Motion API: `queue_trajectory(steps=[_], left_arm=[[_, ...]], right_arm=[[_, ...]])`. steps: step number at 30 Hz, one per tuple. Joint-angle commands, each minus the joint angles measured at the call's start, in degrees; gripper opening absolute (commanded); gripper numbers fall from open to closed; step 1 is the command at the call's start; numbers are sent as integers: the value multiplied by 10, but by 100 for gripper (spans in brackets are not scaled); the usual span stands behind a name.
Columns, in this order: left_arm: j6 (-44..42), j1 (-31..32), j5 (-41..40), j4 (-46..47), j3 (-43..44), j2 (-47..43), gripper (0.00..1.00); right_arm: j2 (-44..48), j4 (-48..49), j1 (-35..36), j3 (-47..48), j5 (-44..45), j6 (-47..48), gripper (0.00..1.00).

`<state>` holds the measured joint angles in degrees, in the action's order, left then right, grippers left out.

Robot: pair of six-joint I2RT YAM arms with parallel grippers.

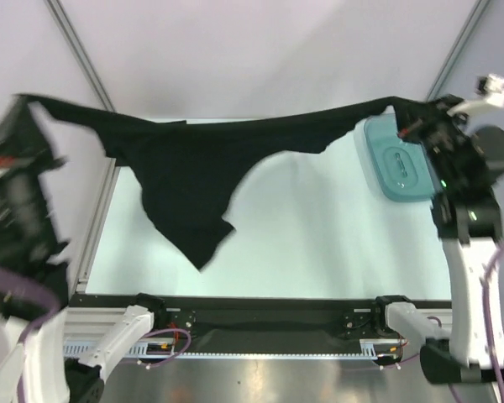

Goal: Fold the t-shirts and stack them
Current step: Flatten the tshirt out

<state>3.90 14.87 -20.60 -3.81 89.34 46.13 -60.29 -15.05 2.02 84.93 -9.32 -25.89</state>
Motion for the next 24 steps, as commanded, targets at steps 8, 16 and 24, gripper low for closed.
queue_trajectory(steps=[8, 16, 24], left_arm=[[-61, 0, -1, -73, 147, -76, 0], [-63, 2, 36, -41, 104, -21, 0], [-71, -3, 73, 83, -119, 132, 0]], right_arm=[[129, -172, 6, 85, 11, -19, 0], [98, -167, 5, 44, 17, -42, 0], [-45, -55, 10, -81, 65, 1, 0]])
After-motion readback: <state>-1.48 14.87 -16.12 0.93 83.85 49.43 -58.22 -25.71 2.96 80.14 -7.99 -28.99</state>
